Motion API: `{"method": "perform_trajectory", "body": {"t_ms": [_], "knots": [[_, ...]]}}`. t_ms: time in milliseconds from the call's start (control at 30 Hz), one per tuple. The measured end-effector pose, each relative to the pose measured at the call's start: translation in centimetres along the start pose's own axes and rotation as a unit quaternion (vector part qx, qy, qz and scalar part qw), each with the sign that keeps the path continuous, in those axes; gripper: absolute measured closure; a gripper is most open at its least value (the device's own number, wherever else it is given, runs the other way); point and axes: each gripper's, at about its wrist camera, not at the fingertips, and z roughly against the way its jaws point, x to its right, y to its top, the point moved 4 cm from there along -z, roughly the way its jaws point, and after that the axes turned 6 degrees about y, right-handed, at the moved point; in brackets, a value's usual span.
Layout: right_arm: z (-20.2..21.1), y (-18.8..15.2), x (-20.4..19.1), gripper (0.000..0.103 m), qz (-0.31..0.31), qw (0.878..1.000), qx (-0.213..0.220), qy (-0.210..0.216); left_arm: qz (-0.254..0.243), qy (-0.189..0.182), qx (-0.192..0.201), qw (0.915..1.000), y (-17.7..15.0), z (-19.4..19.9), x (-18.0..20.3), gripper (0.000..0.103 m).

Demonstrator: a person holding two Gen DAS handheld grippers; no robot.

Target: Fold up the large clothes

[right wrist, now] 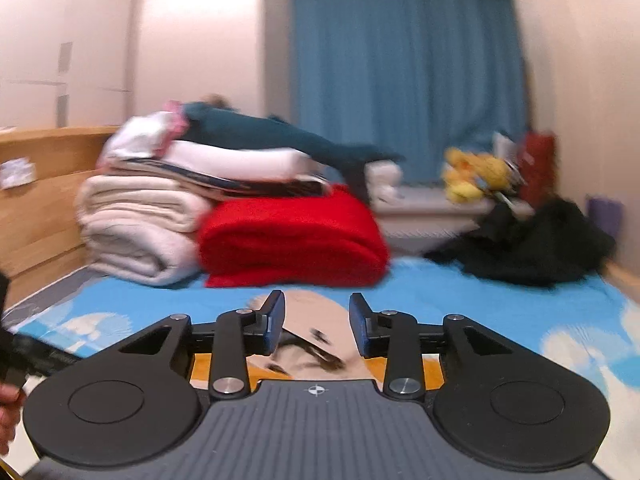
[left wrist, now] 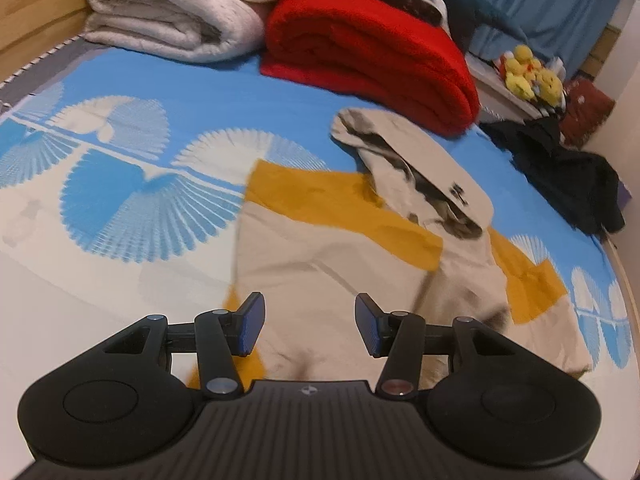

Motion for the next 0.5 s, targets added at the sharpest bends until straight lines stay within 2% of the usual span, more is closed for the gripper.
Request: {"method": "perform_trajectory", "body": {"t_ms": [100, 133, 200, 267, 333, 400, 500], "knots": [[-0.1, -2.8, 3.0, 0.066, -0.051, 0.998, -0.007, -0.024, -0.005, -0.014, -0.015, 0.9998, -1.0, -1.1, 1.9, 0.048], [-0.5, -4.0, 4.1, 0.066, -0.071, 0.996, -0.021, -0.042, -0.004, -0.02, -0.019, 0.9996, -1.3, -1.4, 2.4, 0.048], [-1.9, -5.5, 6.1, 0.066, -0.14, 0.986, -0.061, -0.065, 0.007, -0.037, -0.027, 0.9989, -1.6, -2.0, 3.3, 0.048], [-3.1, -6.4, 7.5, 0.066, -0.208, 0.974, -0.08, -0.05, 0.014, -0.045, -0.035, 0.9983, -1.8, -2.7, 3.8, 0.048], [-4.1, -7.3, 8.7, 0.066, -0.231, 0.966, -0.106, -0.052, 0.017, -0.039, -0.042, 0.9982, -2.0, -3.6, 4.0, 0.048], [-5.1, -8.4, 10.0, 0.066, -0.25, 0.958, -0.122, -0.073, 0.025, -0.028, -0.051, 0.998, -2.3, -4.7, 3.6, 0.048], [-5.8, -10.7, 11.6, 0.066, -0.293, 0.939, -0.157, -0.09, 0.05, -0.019, -0.073, 0.9959, -3.0, -6.4, 2.7, 0.048]]}}
